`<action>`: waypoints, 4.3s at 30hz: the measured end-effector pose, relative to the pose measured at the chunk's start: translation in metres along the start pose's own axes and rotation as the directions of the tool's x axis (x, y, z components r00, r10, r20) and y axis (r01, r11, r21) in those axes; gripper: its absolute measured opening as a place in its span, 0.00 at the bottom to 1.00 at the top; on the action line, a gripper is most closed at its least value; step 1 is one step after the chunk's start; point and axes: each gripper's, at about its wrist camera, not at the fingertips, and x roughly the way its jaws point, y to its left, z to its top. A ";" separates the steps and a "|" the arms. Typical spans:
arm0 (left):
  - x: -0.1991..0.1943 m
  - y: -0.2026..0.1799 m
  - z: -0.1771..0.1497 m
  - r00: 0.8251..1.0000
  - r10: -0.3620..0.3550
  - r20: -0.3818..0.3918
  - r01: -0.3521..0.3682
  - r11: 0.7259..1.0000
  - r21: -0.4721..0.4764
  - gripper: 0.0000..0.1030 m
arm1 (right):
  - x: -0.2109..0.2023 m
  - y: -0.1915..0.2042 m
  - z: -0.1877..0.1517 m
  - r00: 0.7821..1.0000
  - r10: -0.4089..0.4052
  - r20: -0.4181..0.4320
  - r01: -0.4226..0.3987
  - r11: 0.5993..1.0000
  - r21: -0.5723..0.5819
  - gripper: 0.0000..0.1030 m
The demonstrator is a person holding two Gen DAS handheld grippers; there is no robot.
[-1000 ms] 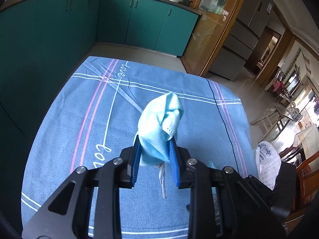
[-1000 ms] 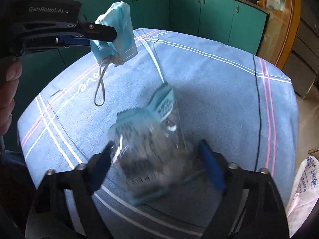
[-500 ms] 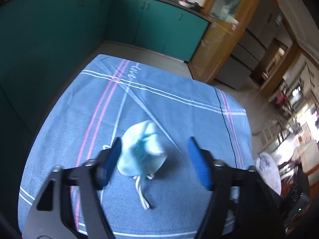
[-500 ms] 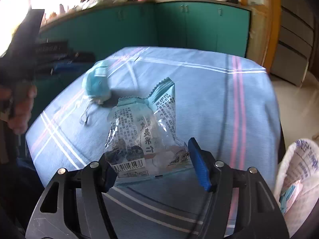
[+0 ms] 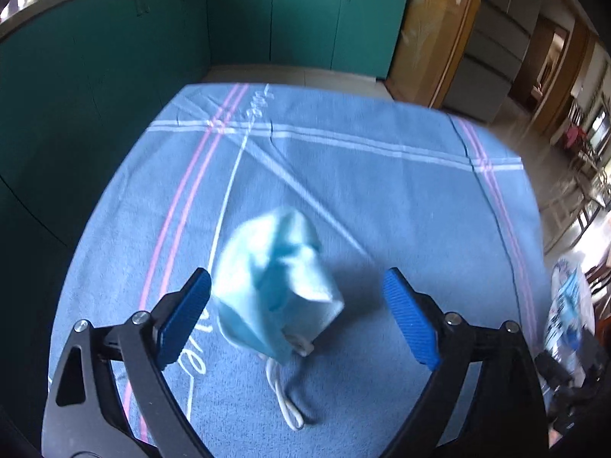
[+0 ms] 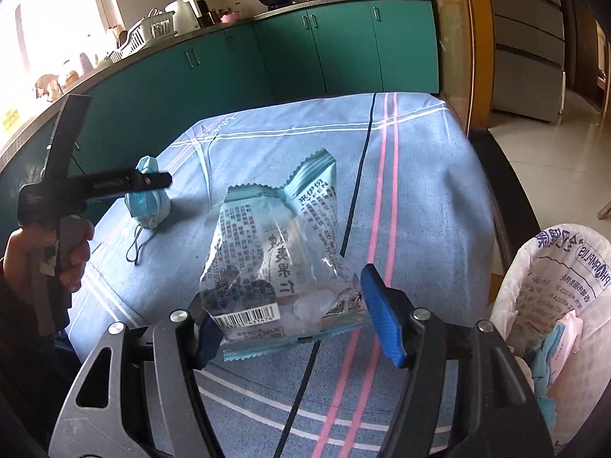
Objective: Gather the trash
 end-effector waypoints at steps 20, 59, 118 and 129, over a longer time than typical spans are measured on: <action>-0.062 -0.033 -0.018 0.969 -0.012 0.247 -0.028 0.987 0.155 0.21 | -0.011 -0.005 -0.004 0.999 -0.030 0.026 0.030 1.000 0.005 0.63; -0.075 -0.339 -0.112 0.862 -0.498 0.092 0.352 0.719 0.599 0.23 | -0.162 -0.189 -0.077 0.872 -0.463 0.158 0.330 0.794 0.510 0.63; -0.280 -0.059 -0.179 0.785 -0.217 0.580 0.017 0.944 0.331 0.97 | -0.277 0.081 -0.102 0.641 -0.480 0.599 0.425 0.872 0.244 0.97; -0.305 -0.051 -0.192 0.761 -0.253 0.598 0.068 0.947 0.315 0.97 | -0.284 0.116 -0.109 0.665 -0.460 0.588 0.494 0.862 0.115 0.97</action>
